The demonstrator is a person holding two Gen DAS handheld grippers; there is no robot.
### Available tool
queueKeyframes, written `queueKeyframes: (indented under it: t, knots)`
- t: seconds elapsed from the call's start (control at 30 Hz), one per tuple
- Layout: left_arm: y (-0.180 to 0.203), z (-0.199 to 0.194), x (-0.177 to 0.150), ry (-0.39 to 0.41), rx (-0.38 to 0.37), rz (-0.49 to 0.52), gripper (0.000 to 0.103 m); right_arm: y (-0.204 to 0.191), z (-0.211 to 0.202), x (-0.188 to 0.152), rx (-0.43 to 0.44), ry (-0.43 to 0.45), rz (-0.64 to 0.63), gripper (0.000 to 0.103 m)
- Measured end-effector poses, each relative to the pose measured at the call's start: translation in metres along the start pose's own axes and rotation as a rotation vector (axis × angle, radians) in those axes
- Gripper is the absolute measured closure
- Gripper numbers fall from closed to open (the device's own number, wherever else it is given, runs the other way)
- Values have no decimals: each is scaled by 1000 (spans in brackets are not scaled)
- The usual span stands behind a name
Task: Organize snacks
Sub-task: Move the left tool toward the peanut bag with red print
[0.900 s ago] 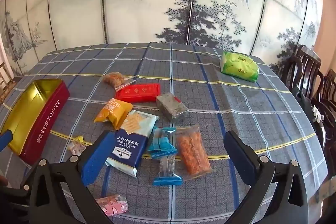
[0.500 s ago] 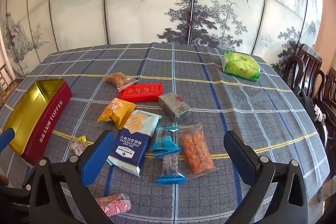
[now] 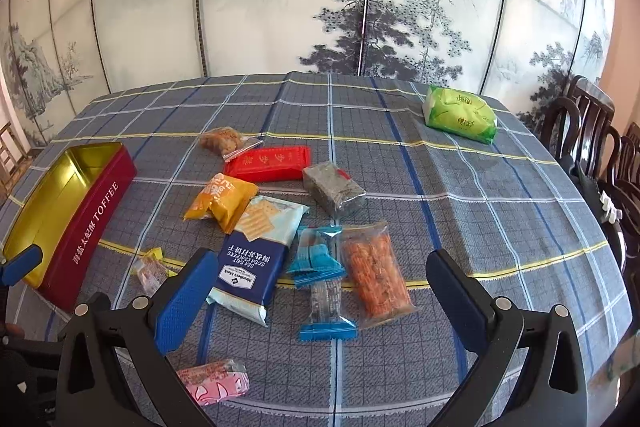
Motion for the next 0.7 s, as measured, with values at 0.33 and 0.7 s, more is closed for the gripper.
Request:
queueKeyframes:
  t: [0.33, 0.7]
  knots:
    - [-2, 15, 6, -32, 13, 1, 0, -6, 5, -6, 38, -28, -2, 0]
    - [1, 20, 10, -46, 5, -5, 0, -1, 5, -4, 28, -31, 10, 0]
Point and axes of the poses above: each gripper's, at about its wrist camera, not at the fingertips, and z roughly the way its jaws point, y to its right, x to its top, the point moved 4 cm from there along z, roughly the way its jaws point, and after that the axes turned 1 degree about -x, right-handed, at the moved point
